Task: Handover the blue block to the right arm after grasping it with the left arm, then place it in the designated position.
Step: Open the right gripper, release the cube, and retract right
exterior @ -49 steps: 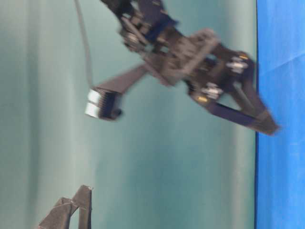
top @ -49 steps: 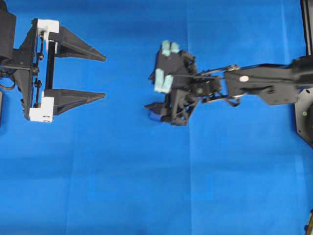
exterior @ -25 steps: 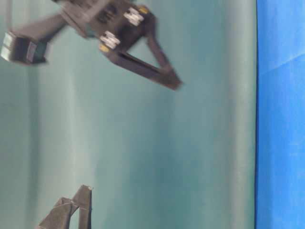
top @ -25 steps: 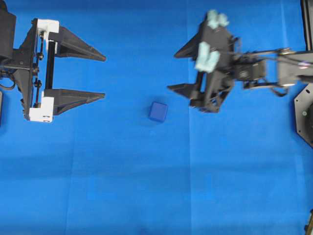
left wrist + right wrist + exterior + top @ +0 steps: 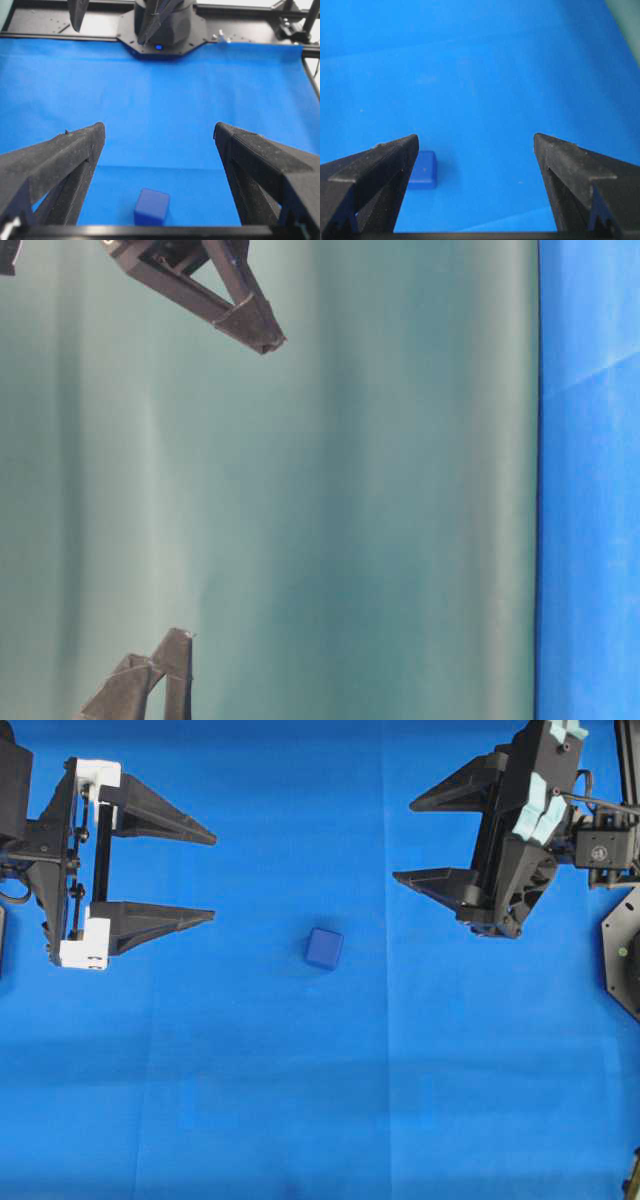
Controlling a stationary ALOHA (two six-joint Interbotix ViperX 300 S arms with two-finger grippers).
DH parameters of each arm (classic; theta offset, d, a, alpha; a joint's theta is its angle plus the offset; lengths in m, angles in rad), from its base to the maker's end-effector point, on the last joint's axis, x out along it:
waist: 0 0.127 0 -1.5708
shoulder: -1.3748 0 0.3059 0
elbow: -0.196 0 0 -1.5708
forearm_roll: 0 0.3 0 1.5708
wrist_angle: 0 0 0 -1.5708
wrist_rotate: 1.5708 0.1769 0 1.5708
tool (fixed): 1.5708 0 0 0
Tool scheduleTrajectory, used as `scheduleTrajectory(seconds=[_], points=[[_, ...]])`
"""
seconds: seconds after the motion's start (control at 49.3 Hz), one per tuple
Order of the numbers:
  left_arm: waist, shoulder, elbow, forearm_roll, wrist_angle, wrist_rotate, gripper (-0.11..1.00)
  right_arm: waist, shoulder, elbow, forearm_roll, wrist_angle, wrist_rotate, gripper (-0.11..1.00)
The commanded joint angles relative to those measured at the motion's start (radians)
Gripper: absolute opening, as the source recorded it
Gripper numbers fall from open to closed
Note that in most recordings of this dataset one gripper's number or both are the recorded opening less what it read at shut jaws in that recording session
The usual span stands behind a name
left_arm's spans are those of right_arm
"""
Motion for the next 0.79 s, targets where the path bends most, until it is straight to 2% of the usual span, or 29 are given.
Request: scheduleTrajectory(seconds=[0.0,0.243,0.77], points=[[0.0,-0.02,-0.02,0.0,-0.011,0.002,0.93,0.003,-0.003,-0.015,-0.002,-0.008,0.002,0.88],[0.0,-0.02,-0.02,0.0,-0.011,0.002,0.93,0.002,-0.017,-0.008,-0.003,-0.072,0.0,0.88],[0.0,-0.02,-0.018,-0.002,-0.017,0.002,0.93,0.002,-0.115,0.075,-0.043,-0.344,-0.002,0.88]])
